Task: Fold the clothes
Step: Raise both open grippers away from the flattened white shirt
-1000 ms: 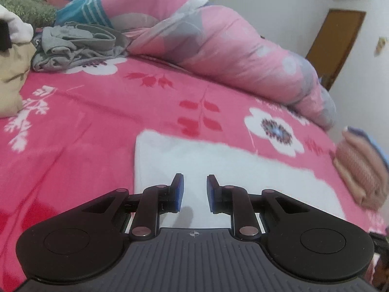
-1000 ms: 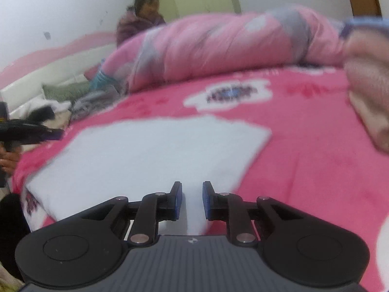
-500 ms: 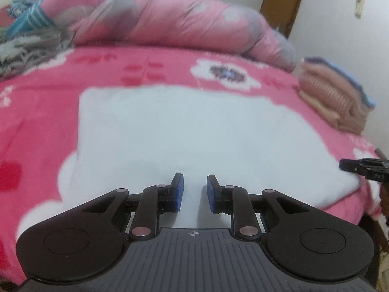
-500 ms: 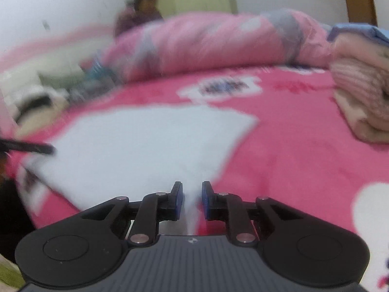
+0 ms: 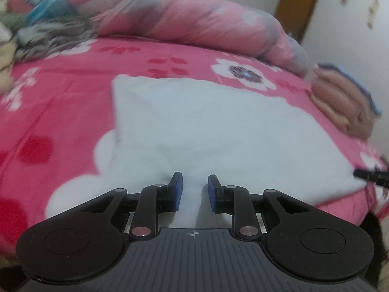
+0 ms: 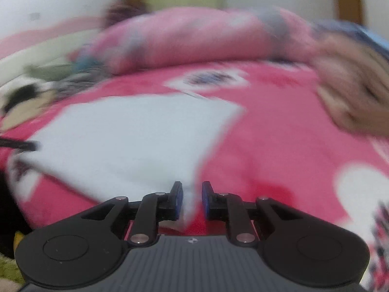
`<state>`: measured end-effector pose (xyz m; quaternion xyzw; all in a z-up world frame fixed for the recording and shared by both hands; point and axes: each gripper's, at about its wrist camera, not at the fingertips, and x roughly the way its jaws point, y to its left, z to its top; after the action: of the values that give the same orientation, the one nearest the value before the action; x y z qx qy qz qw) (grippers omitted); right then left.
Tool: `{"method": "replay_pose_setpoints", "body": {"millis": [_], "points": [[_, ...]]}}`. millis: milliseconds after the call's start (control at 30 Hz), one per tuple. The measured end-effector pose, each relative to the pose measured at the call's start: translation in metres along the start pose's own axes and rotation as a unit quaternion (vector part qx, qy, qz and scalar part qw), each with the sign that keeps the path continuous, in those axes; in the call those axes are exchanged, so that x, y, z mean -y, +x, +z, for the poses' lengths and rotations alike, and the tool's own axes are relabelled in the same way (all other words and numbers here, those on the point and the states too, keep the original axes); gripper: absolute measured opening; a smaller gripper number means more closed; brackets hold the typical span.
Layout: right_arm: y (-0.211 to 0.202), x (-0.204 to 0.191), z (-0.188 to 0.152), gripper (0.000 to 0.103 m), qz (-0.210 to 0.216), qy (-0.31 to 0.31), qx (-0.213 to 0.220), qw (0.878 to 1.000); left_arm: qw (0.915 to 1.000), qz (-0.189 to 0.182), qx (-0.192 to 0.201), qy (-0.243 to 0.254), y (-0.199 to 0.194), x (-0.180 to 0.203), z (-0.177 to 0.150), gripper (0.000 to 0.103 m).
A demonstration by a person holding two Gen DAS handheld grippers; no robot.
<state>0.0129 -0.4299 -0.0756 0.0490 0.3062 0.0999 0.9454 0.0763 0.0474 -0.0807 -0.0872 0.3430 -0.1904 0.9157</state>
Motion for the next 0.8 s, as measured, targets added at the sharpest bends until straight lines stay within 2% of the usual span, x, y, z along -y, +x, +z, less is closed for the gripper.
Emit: {"method": "replay_pose_setpoints", "body": {"millis": [33, 133, 233, 300, 367, 433, 533, 733, 800], "points": [[-0.008, 0.001, 0.002, 0.018, -0.014, 0.016, 0.011, 1.000, 1.0000, 0.000, 0.007, -0.003, -0.006, -0.002, 0.000, 0.022], [-0.029, -0.024, 0.011, 0.019, -0.049, -0.026, 0.054, 0.997, 0.9994, -0.020, 0.028, 0.003, -0.017, 0.005, 0.001, 0.023], [-0.032, -0.070, 0.013, 0.018, -0.017, -0.072, 0.071, 0.995, 0.9976, -0.050, 0.045, 0.018, -0.022, 0.021, 0.000, 0.023], [-0.018, -0.107, 0.010, 0.018, 0.012, -0.105, 0.063, 0.992, 0.9965, -0.066, 0.037, 0.037, -0.014, 0.037, -0.004, 0.024], [0.000, -0.142, 0.004, 0.018, 0.035, -0.135, 0.049, 0.989, 0.9958, -0.068, 0.024, 0.056, -0.004, 0.049, -0.011, 0.024], [0.014, -0.163, -0.005, 0.018, 0.045, -0.153, 0.034, 0.987, 0.9955, -0.053, 0.016, 0.076, 0.005, 0.053, -0.020, 0.024], [0.029, -0.160, -0.021, 0.018, 0.015, -0.165, -0.004, 0.986, 0.9955, -0.038, 0.020, 0.085, 0.006, 0.043, -0.028, 0.024], [-0.001, -0.130, -0.015, 0.018, -0.056, -0.124, -0.014, 0.991, 0.9967, -0.042, 0.037, 0.058, -0.004, 0.015, -0.030, 0.024], [-0.008, -0.135, -0.007, 0.018, -0.049, -0.107, 0.005, 0.993, 0.9972, -0.043, 0.042, 0.045, -0.007, 0.011, -0.031, 0.024]]}}
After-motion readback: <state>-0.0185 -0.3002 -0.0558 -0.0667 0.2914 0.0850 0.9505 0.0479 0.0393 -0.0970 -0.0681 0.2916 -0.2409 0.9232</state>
